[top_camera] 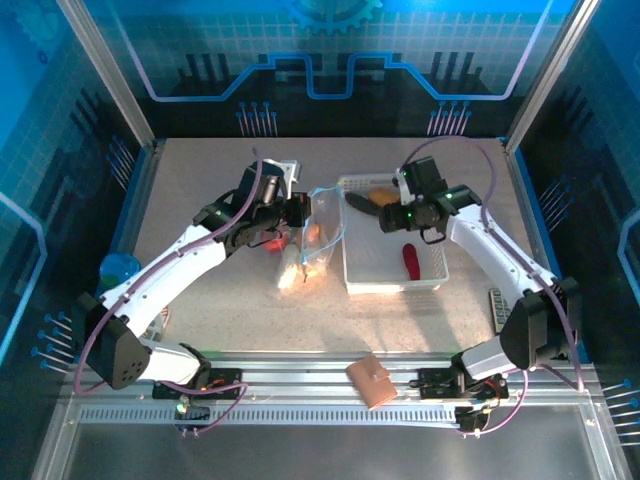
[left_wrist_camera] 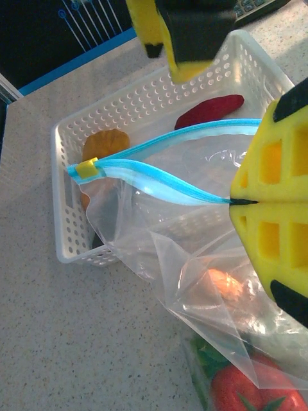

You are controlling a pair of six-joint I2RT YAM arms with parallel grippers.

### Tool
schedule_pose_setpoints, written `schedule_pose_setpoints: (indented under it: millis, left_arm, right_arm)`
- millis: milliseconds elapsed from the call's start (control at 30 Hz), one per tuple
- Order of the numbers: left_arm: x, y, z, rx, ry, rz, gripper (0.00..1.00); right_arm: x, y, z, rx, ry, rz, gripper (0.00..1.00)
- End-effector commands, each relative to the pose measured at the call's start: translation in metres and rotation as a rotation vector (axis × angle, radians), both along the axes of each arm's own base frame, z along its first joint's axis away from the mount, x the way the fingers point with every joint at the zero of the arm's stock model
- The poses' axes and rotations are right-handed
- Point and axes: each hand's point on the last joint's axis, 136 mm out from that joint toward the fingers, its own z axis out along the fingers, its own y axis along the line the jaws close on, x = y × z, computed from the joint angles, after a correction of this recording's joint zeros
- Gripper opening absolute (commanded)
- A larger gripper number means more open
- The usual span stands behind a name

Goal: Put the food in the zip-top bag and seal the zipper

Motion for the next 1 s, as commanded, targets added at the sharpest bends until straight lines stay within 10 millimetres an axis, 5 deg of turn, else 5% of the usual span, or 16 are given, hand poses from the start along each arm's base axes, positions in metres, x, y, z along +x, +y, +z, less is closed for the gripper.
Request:
schedule_pose_setpoints:
  millis: [0, 500, 967]
  left_arm:
    - [-0.005, -0.007, 0.004, -0.042, -0.008, -0.030, 0.00]
    - [-0.004, -0.010, -0.005, -0.051, 0.014, -0.031, 0.00]
    - [-0.004, -0.008, -0.006, -0.036, 0.012, -0.025, 0.00]
  right_arm:
    - [-0.017, -0.036, -0.033, -0.160, 0.107, -0.070, 0.71]
    - [-0.026, -0.043, -0.084, -0.151, 0.251, -0.082, 0.73]
    - [-0.018, -0.035, -0.122, -0.126, 0.323, -0.093, 0.59]
